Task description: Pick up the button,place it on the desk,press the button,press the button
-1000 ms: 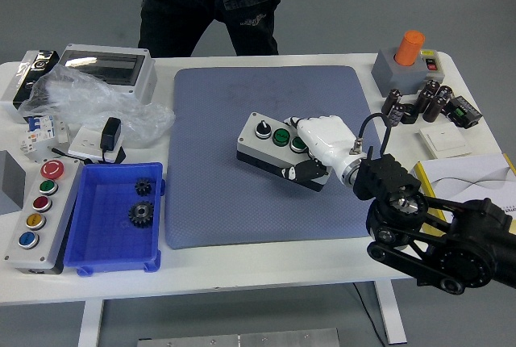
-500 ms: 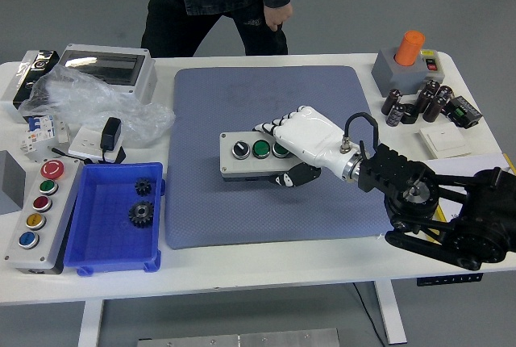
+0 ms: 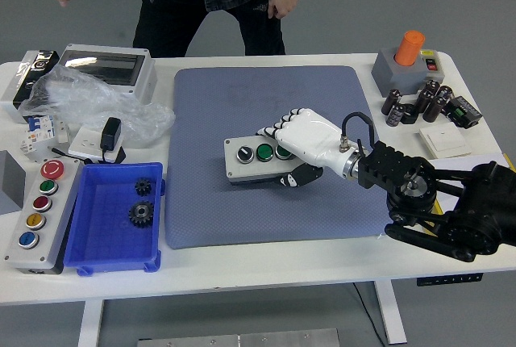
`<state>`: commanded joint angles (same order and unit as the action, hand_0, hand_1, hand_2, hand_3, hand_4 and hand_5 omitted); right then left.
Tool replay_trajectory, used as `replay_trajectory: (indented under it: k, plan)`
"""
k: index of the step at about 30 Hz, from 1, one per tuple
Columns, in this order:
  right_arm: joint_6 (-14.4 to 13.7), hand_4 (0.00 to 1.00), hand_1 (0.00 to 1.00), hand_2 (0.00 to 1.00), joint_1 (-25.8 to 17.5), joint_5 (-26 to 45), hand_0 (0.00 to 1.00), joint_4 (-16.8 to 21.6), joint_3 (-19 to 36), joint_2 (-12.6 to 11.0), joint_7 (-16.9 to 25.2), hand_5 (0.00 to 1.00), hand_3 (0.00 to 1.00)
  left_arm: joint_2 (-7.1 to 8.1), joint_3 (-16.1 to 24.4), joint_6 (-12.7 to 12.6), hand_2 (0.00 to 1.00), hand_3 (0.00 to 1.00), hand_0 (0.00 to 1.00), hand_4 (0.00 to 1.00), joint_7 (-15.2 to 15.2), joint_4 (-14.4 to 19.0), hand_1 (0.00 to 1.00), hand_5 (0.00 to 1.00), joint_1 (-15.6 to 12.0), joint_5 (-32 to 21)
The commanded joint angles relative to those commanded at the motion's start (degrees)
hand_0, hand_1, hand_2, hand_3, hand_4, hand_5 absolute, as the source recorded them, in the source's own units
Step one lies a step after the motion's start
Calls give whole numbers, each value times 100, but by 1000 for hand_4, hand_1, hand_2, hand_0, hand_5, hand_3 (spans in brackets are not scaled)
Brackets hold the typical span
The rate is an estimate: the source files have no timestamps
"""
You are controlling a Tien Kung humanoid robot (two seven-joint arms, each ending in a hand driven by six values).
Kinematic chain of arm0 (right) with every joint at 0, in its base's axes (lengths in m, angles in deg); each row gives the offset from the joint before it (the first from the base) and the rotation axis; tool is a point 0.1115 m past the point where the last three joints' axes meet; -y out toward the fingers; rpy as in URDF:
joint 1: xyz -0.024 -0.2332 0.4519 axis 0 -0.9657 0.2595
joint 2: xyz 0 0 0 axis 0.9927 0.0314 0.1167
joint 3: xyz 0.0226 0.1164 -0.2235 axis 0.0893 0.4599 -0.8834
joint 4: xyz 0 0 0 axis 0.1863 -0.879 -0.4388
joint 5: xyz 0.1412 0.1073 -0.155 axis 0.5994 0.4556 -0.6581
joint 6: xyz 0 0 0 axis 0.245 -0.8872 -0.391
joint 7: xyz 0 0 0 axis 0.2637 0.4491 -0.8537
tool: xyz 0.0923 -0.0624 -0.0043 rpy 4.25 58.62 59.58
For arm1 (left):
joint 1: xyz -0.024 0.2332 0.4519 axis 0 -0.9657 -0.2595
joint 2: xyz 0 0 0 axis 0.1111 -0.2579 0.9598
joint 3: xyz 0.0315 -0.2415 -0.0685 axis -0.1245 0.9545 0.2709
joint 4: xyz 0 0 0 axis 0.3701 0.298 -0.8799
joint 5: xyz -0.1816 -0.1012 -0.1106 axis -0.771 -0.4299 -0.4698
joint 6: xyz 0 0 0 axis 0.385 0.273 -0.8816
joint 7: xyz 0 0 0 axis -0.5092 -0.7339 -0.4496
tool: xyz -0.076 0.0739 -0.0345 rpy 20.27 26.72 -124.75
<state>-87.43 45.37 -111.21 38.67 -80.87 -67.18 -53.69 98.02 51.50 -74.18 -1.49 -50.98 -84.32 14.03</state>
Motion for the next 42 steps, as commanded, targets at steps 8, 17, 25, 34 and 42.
replay_trajectory:
  k: [8, 17, 25, 34, 42]
  plan:
    - [5, 529, 699, 689, -25, 156, 724, -245, -93, 79, 44, 24, 395, 2, 13, -5, 624, 646, 669, 656, -3, 6, 699, 356, 3, 15]
    - [41, 532, 701, 692, -35, 316, 721, -413, -75, 113, 72, 28, 399, -8, 17, -7, 624, 645, 669, 658, -5, 5, 698, 357, 3, 15]
    - [131, 544, 702, 697, -39, 377, 724, -465, -24, 118, 118, 29, 400, -14, 18, -12, 623, 646, 669, 657, -10, 1, 699, 353, 4, 2]
    - [249, 566, 716, 713, -48, 424, 744, -471, 56, 112, 119, 22, 464, -18, 33, -12, 623, 647, 669, 657, -12, 2, 699, 353, 9, 13]
    - [369, 697, 737, 755, -45, 511, 755, -427, 104, 90, 66, 154, 667, -17, 24, -9, 623, 647, 669, 657, -11, 0, 699, 352, 2, 4]
